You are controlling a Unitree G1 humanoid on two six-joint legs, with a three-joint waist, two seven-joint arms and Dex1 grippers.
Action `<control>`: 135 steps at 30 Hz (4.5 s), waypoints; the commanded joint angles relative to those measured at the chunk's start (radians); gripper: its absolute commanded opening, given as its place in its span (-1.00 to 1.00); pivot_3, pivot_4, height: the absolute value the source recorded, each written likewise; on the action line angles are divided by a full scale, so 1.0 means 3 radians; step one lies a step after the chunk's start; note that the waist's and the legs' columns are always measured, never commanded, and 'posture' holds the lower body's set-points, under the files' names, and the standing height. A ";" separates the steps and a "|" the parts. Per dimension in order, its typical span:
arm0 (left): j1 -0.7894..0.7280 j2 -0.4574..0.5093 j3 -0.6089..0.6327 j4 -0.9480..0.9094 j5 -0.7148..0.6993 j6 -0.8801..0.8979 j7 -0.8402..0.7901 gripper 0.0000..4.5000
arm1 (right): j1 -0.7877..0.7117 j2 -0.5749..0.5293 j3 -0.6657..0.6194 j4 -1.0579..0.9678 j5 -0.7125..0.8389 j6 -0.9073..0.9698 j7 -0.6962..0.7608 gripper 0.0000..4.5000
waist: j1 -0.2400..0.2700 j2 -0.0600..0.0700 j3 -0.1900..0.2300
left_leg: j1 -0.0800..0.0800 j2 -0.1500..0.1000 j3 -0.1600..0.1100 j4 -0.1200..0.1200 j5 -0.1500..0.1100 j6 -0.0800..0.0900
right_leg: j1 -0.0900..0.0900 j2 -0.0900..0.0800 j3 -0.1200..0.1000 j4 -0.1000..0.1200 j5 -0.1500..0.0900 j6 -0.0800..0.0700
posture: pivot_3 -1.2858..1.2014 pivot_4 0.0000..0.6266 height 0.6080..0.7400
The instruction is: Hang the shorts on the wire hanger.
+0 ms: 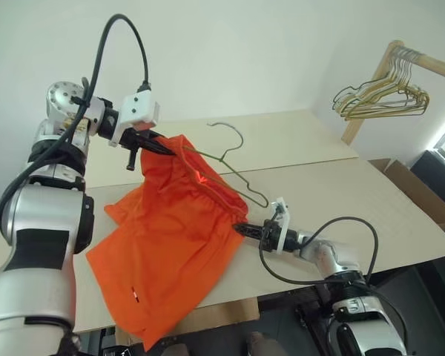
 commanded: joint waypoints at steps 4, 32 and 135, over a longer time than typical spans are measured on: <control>-0.0059 0.0086 0.0046 -0.0183 -0.0461 0.0186 -0.0011 -1.00 | -0.0266 -0.0088 -0.0511 0.0202 0.0265 0.0266 -0.0216 -0.97 | -0.0005 0.0000 0.0000 | 0.0000 0.0000 0.0000 0.0000 0.0000 0.0000 | 0.0000 0.0000 0.0000 0.0000 0.0000 0.0000 | 0.03 -1.00 1.00; 0.0023 0.0421 -0.0399 -0.0413 -0.1257 0.0343 -0.0011 -1.00 | -0.0328 -0.0533 -0.0514 0.0530 0.0141 0.0484 0.0095 -0.97 | -0.0007 0.0000 0.0000 | -0.0001 0.0000 0.0000 0.0000 -0.0001 0.0001 | -0.0001 -0.0001 0.0001 -0.0001 0.0000 0.0000 | 0.02 -1.00 1.00; 0.1391 -0.0213 0.0794 -0.0936 -0.0608 -0.0075 0.1202 -1.00 | -0.2053 -0.1601 0.1123 -0.0685 -0.1390 0.0080 0.0768 -0.88 | -0.0005 0.0008 0.0004 | -0.0054 -0.0001 0.0003 0.0035 -0.0002 0.0003 | -0.0047 -0.0009 -0.0007 0.0012 0.0007 0.0000 | 0.00 -1.00 1.00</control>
